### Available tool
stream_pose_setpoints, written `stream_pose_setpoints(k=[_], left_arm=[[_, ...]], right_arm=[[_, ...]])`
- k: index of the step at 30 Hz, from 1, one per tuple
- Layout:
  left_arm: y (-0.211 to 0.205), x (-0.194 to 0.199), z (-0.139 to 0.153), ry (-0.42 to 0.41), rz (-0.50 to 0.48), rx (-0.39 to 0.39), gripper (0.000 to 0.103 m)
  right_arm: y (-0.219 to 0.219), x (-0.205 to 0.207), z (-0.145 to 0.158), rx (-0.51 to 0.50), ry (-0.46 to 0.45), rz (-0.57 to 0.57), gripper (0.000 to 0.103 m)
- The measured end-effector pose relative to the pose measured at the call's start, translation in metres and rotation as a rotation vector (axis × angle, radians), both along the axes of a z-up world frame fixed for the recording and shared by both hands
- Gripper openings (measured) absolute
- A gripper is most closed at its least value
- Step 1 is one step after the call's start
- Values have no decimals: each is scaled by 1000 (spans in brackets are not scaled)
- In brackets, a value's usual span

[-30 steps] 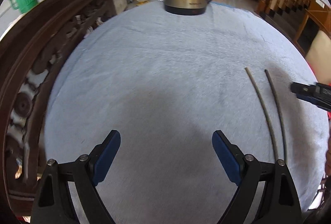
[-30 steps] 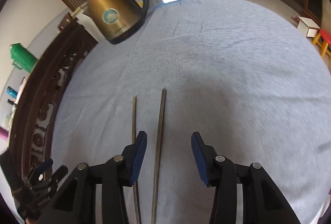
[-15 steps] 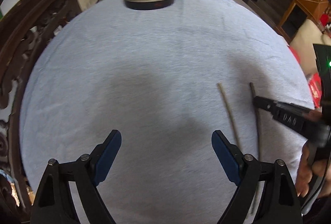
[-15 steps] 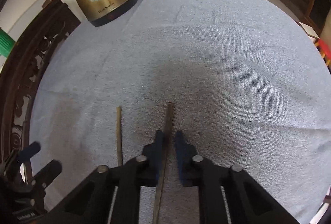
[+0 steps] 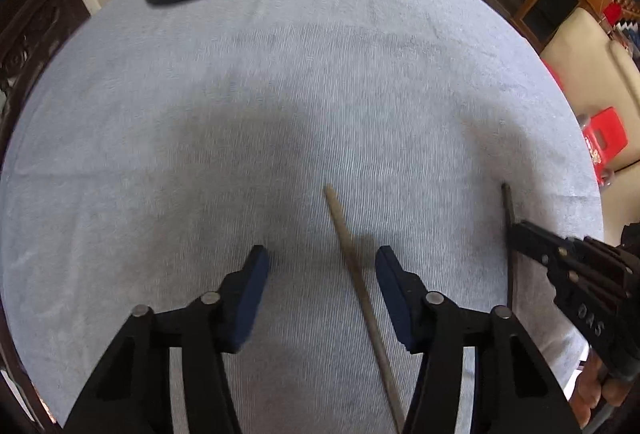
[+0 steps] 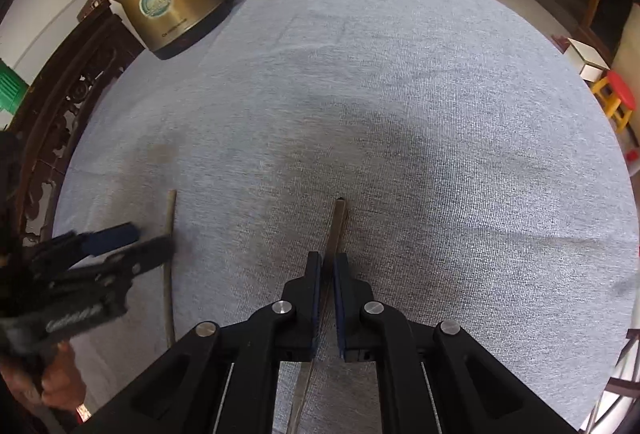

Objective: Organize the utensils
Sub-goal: 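Grasp a dark chopstick with the right tool while the left tool grasps the other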

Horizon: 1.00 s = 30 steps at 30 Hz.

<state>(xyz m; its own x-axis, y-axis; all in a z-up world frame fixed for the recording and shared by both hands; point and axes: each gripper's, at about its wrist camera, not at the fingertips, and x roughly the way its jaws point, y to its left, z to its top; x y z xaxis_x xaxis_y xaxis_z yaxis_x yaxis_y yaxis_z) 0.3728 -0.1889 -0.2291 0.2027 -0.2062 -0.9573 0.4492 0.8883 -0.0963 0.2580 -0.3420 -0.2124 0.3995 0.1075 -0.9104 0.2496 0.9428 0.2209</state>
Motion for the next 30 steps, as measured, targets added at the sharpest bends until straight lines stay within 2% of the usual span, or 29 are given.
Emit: stream_pose_setpoints(k=[4,7,8,9,12,14,16,18,22,24,26,30], left_arm=[[-9,1,2,-20,-11,10,47],[-20,-3,1,-64,-35,52,31],[-21,-5,2,-70,-39,51,18],[-21,-6,3,-68,-42,44,12],[-17,-8,5,-61,-64,34,8],[-9,-13,7,-78,-105,64,6],[-5,-19,9,-85,-153,93,5],[3,-23,9,-70,-183,89,5],[14,-22,12,-22,-168,53,6],[16,-20,12,-7,-166,48,13],[17,-22,13,-9,-163,56,27],[17,-33,15,-53,-177,67,27]], right_arm=[[0,4,-1,-8,12,11,7],[4,14,-3,-11,24,13,7],[5,16,-4,-10,25,12,7],[4,16,-4,-5,24,8,7],[3,15,-6,19,21,-5,7],[0,10,-5,36,30,-14,7],[1,5,-6,32,39,-9,7],[2,0,-5,21,54,-7,7],[4,1,-4,5,102,-11,8],[7,5,-5,-5,134,-7,12],[12,9,-5,-27,158,3,15],[23,13,-7,-50,145,6,21]])
